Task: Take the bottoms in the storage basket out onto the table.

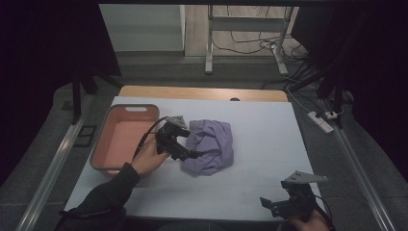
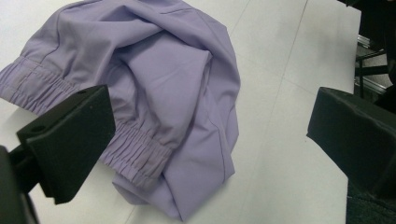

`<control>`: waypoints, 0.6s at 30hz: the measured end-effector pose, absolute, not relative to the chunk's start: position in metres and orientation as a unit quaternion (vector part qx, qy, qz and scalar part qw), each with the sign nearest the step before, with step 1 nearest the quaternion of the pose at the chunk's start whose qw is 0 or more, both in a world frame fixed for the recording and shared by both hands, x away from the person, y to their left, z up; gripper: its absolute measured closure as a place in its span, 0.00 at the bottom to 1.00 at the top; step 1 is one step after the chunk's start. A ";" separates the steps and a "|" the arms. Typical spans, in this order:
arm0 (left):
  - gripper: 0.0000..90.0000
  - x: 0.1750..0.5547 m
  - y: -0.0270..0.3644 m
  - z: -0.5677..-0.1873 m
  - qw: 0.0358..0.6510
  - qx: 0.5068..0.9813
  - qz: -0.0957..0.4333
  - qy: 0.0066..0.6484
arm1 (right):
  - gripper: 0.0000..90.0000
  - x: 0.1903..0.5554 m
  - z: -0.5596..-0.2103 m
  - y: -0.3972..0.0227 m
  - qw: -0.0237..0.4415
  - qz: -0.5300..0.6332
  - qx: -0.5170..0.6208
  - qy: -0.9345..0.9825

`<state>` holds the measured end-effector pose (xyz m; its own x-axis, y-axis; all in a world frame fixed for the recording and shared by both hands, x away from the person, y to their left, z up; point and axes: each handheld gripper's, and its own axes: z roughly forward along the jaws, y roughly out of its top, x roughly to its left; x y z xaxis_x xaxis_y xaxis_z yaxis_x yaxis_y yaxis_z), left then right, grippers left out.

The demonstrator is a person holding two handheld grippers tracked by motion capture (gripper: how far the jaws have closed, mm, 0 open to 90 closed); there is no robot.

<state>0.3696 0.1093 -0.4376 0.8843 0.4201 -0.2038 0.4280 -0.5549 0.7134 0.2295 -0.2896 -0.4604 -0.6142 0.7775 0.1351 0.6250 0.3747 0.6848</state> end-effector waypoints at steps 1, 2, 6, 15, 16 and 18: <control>0.01 0.369 0.110 -0.437 0.406 0.882 -0.005 0.240 | 0.00 0.229 -0.460 -0.290 0.105 0.362 0.426 0.822; 0.01 0.368 0.111 -0.437 0.406 0.881 -0.006 0.241 | 0.00 0.229 -0.460 -0.289 0.105 0.361 0.427 0.822; 0.01 0.366 0.116 -0.435 0.404 0.881 -0.006 0.246 | 0.00 0.229 -0.460 -0.289 0.105 0.361 0.427 0.822; 0.01 0.362 0.128 -0.434 0.413 0.876 -0.008 0.250 | 0.00 0.229 -0.460 -0.289 0.104 0.362 0.427 0.822; 0.01 0.362 0.129 -0.434 0.414 0.875 -0.009 0.251 | 0.00 0.229 -0.460 -0.289 0.104 0.362 0.427 0.822; 0.02 0.361 0.132 -0.434 0.416 0.873 -0.009 0.253 | 0.00 0.229 -0.460 -0.289 0.104 0.362 0.427 0.822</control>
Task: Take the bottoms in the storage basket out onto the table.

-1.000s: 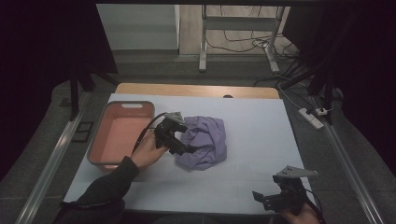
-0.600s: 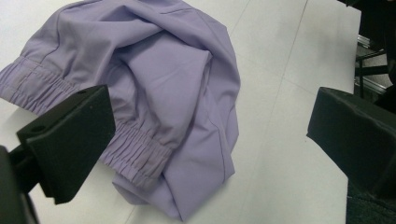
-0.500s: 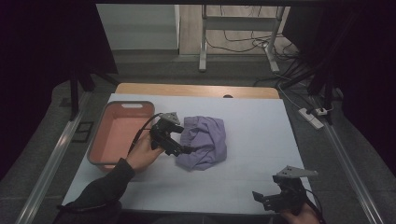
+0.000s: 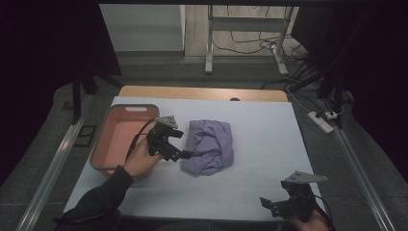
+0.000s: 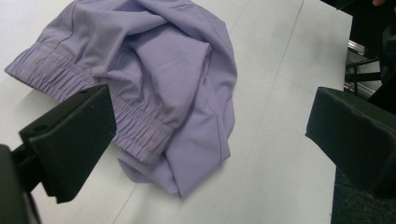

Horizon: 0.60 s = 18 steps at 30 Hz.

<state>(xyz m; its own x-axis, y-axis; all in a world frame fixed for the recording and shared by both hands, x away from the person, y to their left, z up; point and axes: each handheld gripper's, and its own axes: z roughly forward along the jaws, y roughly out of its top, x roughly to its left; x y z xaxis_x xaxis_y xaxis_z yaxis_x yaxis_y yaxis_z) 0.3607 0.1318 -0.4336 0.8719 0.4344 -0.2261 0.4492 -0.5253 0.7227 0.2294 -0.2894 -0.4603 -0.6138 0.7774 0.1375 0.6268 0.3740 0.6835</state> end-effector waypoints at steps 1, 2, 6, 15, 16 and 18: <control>0.02 0.360 0.133 -0.433 0.417 0.873 -0.009 0.255 | 0.00 0.229 -0.460 -0.289 0.104 0.362 0.427 0.822; 0.02 0.360 0.134 -0.433 0.418 0.872 -0.009 0.257 | 0.00 0.229 -0.460 -0.290 0.105 0.362 0.426 0.822; 0.02 0.359 0.140 -0.433 0.422 0.869 -0.013 0.259 | 0.00 0.230 -0.460 -0.290 0.105 0.362 0.426 0.822; 0.03 0.357 0.151 -0.431 0.423 0.866 -0.016 0.268 | 0.00 0.229 -0.460 -0.289 0.104 0.363 0.425 0.823; 0.03 0.356 0.152 -0.430 0.423 0.865 -0.017 0.269 | 0.00 0.229 -0.460 -0.289 0.105 0.364 0.424 0.823; 0.03 0.356 0.155 -0.430 0.426 0.863 -0.017 0.271 | 0.00 0.229 -0.460 -0.289 0.105 0.364 0.422 0.824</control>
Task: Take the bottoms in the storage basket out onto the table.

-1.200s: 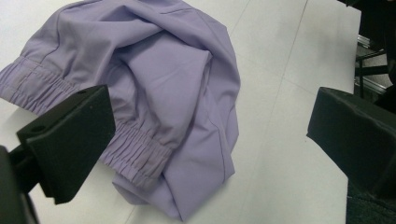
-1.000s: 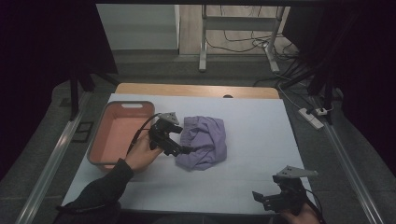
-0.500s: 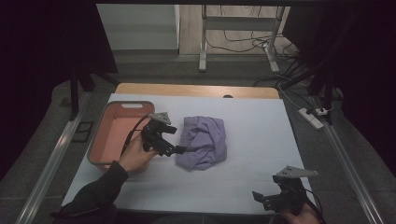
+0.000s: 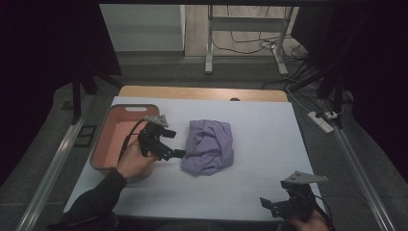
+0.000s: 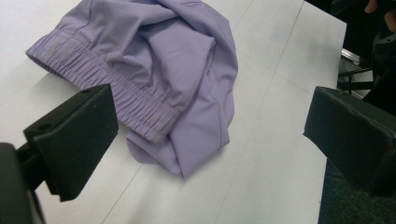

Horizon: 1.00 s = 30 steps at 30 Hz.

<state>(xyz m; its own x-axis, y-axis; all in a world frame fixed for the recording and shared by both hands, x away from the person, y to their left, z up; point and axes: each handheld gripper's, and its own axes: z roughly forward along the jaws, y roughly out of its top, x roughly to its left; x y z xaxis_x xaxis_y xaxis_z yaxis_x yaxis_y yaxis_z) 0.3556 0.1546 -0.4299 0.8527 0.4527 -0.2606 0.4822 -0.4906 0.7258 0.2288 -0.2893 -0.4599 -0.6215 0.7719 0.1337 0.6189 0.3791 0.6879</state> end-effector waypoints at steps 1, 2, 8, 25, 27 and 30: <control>0.03 0.355 0.156 -0.429 0.425 0.863 -0.016 0.271 | 0.00 0.228 -0.460 -0.289 0.105 0.364 0.421 0.824; 0.03 0.355 0.157 -0.429 0.426 0.862 -0.015 0.274 | 0.00 0.228 -0.460 -0.289 0.106 0.364 0.420 0.824; 0.03 0.352 0.164 -0.428 0.432 0.859 -0.015 0.273 | 0.00 0.227 -0.459 -0.288 0.113 0.364 0.413 0.827; 0.03 0.342 0.180 -0.425 0.440 0.855 -0.001 0.276 | 0.00 0.224 -0.458 -0.287 0.122 0.368 0.402 0.830; 0.03 0.341 0.182 -0.424 0.439 0.855 0.002 0.276 | 0.00 0.224 -0.458 -0.287 0.123 0.369 0.402 0.829; 0.04 0.338 0.184 -0.424 0.439 0.854 0.006 0.278 | 0.00 0.224 -0.458 -0.287 0.122 0.371 0.401 0.829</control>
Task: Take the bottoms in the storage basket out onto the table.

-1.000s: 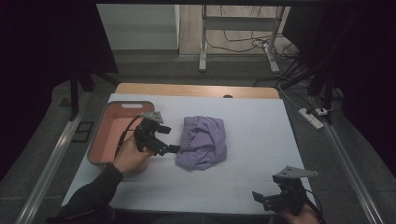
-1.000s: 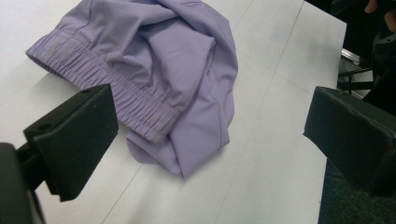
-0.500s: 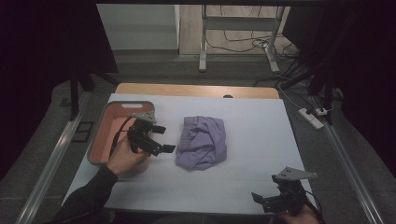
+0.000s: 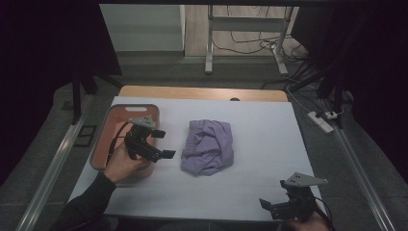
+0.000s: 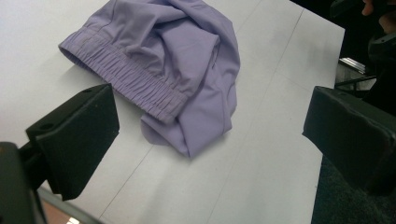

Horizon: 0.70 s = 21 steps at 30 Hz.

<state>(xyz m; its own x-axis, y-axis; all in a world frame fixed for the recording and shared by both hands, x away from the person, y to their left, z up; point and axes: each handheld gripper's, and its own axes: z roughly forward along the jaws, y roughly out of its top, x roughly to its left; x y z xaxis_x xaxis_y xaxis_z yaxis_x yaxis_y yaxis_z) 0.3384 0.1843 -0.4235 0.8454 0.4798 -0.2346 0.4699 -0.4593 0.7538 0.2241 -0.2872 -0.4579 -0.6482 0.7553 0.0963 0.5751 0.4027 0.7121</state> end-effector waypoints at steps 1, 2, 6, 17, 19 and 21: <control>0.04 0.338 0.185 -0.424 0.440 0.854 0.007 0.279 | 0.00 0.224 -0.458 -0.287 0.121 0.371 0.401 0.828; 0.04 0.337 0.186 -0.423 0.440 0.853 0.008 0.280 | 0.00 0.224 -0.458 -0.288 0.120 0.373 0.401 0.828; 0.04 0.334 0.190 -0.423 0.441 0.852 0.011 0.282 | 0.00 0.224 -0.458 -0.288 0.122 0.374 0.402 0.827; 0.04 0.328 0.200 -0.423 0.441 0.850 0.017 0.288 | 0.00 0.224 -0.457 -0.288 0.123 0.374 0.402 0.826; 0.04 0.327 0.201 -0.423 0.440 0.850 0.018 0.289 | 0.01 0.224 -0.457 -0.288 0.123 0.374 0.402 0.826; 0.04 0.325 0.203 -0.423 0.439 0.850 0.020 0.290 | 0.01 0.224 -0.457 -0.288 0.121 0.374 0.402 0.827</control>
<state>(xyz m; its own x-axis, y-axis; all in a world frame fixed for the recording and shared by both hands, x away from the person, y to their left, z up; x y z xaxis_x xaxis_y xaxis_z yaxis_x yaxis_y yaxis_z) 0.3252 0.2030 -0.4234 0.8310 0.5103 -0.2215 0.4757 -0.4456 0.7583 0.2236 -0.2884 -0.4573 -0.6474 0.7554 0.1009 0.5752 0.3975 0.7149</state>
